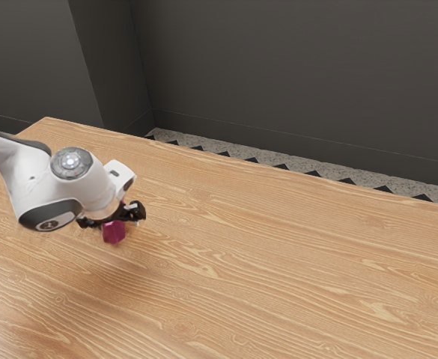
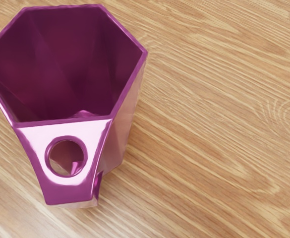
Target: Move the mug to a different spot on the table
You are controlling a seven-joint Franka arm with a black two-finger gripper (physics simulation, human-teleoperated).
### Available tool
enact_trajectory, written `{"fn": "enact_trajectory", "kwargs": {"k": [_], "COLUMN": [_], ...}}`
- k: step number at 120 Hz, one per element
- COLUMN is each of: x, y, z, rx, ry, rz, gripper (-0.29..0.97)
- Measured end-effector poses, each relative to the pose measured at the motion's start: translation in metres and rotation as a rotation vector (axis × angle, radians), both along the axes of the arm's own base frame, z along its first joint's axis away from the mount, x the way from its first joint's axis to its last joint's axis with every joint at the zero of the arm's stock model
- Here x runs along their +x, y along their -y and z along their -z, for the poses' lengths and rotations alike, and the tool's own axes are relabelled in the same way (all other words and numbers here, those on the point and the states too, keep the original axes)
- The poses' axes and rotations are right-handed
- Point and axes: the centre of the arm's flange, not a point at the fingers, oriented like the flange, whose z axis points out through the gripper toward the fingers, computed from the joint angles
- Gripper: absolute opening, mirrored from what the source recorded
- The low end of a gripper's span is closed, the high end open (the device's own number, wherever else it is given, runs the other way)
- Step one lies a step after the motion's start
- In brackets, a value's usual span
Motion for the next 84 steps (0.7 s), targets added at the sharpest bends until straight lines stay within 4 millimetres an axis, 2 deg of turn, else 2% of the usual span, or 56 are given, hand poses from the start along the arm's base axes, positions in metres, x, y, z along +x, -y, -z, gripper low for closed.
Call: {"fn": "enact_trajectory", "kwargs": {"k": [17, 29, 42, 58, 66, 84], "x": [0.011, 0.033, 0.078, 0.122, 0.132, 0.132], "y": [-0.006, -0.015, -0.033, -0.051, -0.048, -0.031], "z": [-0.016, -0.044, -0.105, -0.174, -0.198, -0.225], "rx": [-0.022, -0.049, -0.107, -0.158, -0.169, -0.182], "ry": [0.024, 0.058, 0.093, 0.041, -0.015, -0.163], "rz": [-0.052, -0.099, -0.187, -0.225, -0.193, -0.083], "gripper": [0.67, 0.67, 0.68, 0.68, 0.68, 0.68]}}
